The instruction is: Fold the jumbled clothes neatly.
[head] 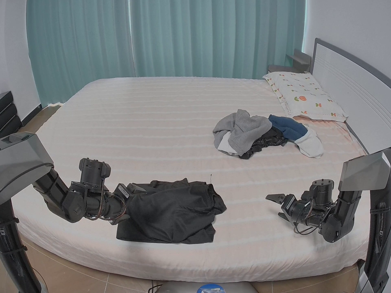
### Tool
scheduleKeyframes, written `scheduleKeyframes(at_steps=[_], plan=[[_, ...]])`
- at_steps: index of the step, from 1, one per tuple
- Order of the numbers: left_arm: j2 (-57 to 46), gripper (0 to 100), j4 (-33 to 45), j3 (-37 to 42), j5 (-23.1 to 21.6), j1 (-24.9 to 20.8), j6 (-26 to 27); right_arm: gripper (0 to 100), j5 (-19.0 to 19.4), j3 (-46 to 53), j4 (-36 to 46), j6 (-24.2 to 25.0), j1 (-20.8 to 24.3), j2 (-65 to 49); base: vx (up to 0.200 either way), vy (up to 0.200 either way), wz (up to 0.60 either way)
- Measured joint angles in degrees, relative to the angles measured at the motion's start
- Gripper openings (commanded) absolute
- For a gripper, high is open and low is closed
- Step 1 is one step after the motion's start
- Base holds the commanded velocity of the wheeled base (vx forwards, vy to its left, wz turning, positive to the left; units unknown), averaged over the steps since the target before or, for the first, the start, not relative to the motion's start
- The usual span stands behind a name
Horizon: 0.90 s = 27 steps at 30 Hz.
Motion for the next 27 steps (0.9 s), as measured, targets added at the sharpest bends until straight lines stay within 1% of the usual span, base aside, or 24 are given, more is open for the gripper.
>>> scheduleKeyframes(at_steps=[6, 10, 13, 17, 22, 26, 27], plan=[[0.11, 100, -0.05, 0.0, 0.02, 0.05, -0.09, 100, -0.13, -0.04, -0.05, 0.16, 0.0, -0.02, 0.0, 0.2, 0.0], [0.18, 100, -0.07, -0.02, 0.05, 0.05, -0.09, 100, -1.18, -0.12, -0.1, 0.29, 0.8, -1.1, 0.0, 0.2, 0.0], [0.24, 100, -0.07, -0.11, 0.05, 0.05, -0.05, 100, -3.25, 0.0, 0.44, 0.32, 2.29, -2.84, 0.0, 0.2, 0.0], [0.4, 100, -0.05, -0.26, 0.09, 0.0, -0.07, 100, -7.12, 0.35, 1.84, 0.27, 6.51, -5.32, 0.0, 0.2, 0.0], [0.55, 100, 0.0, -0.63, 0.13, 0.05, -0.13, 100, -12.08, 0.13, 5.81, 0.13, 11.3, -7.08, 0.0, 0.2, 0.0], [0.77, 100, 0.02, -0.98, 0.13, 0.02, -0.18, 100, -13.99, -0.67, 7.14, -0.78, 12.96, -7.5, 0.0, 0.2, 0.0], [0.83, 100, 0.09, -1.08, 0.16, 0.05, -0.18, 100, -14.65, -0.89, 7.81, -1.24, 13.18, -7.58, 0.0, 0.0, 0.0]])
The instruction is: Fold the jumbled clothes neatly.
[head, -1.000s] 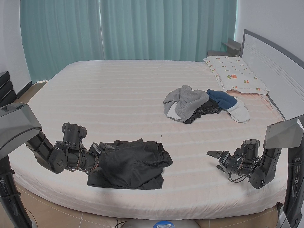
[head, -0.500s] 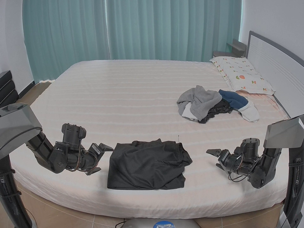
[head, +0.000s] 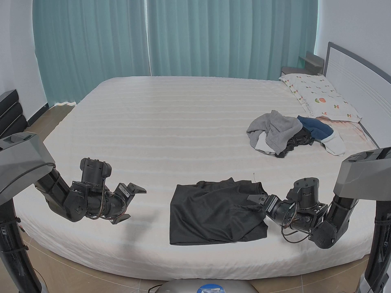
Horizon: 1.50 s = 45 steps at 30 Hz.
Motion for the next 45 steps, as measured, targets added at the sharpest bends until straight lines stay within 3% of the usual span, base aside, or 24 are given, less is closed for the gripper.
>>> scheduleKeyframes(at_steps=[9, 19, 32, 45], plan=[[0.33, 100, 0.22, -0.4, 0.06, -0.09, 0.05, 100, -7.49, -4.0, 10.29, -6.23, 0.41, -0.71, 0.0, 0.0, 0.0], [0.6, 100, 0.07, -0.46, 0.15, -0.11, 0.07, 100, -15.56, -6.36, 11.57, -15.15, 1.63, 2.16, 0.0, 0.0, 0.0], [0.68, 100, 0.02, -0.44, 0.17, -0.11, 0.1, 100, -15.91, -3.96, 12.78, -20.36, 2.1, 3.71, 0.0, 0.0, 0.0], [0.62, 100, -0.05, -0.22, 0.17, -0.11, 0.07, 100, -15.97, 3.95, 14.64, -30.0, -2.95, -0.18, 0.0, 0.0, 0.0]])
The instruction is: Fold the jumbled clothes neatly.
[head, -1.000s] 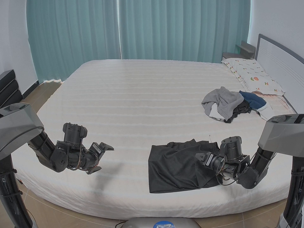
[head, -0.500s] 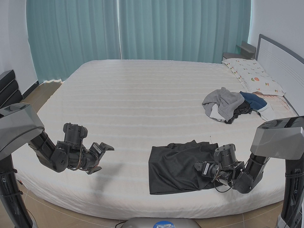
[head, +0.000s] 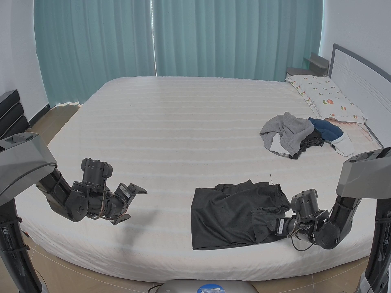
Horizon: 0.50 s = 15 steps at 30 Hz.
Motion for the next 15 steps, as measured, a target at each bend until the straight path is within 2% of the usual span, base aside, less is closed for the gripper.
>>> scheduleKeyframes(at_steps=[3, 5, 10, 15], plan=[[0.0, 100, -0.01, 0.06, 0.0, 0.0, 0.0, 100, 0.06, 2.26, -0.46, -3.33, -1.16, -1.13, 0.0, 0.0, 0.0], [0.0, 100, -0.04, 0.09, 0.0, 0.0, 0.02, 100, 0.41, 3.0, -0.94, -3.55, -1.4, -1.74, 0.0, 0.0, 0.0], [0.0, 100, -0.04, 0.09, 0.0, 0.0, 0.02, 100, 1.87, 2.12, -3.27, 2.33, -0.49, -2.34, 0.0, 0.0, 0.0], [0.0, 100, -0.04, 0.06, 0.0, 0.0, 0.02, 100, 2.41, 0.0, -5.25, 5.92, 0.63, -2.18, 0.0, 0.0, 0.0]])
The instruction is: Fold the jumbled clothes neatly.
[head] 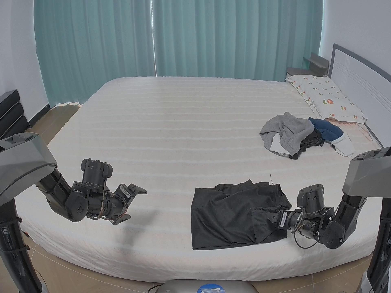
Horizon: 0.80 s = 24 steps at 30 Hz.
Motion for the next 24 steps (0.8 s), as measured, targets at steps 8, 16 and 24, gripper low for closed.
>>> scheduleKeyframes(at_steps=[8, 16, 24], plan=[[0.01, 100, 0.04, -0.17, 0.0, 0.0, 0.0, 100, -0.24, -4.96, 0.54, 3.19, 2.4, 3.25, 0.0, 0.0, 0.0], [0.04, 100, 0.04, -0.26, 0.0, 0.0, 0.0, 100, -0.44, -10.46, 7.55, 2.46, 3.12, 7.14, 0.0, 0.0, 0.0], [0.04, 100, 0.04, -0.15, -0.02, 0.02, 0.0, 100, -0.71, -6.88, 7.39, -1.68, 1.71, 6.91, 0.0, 0.0, 0.0]])
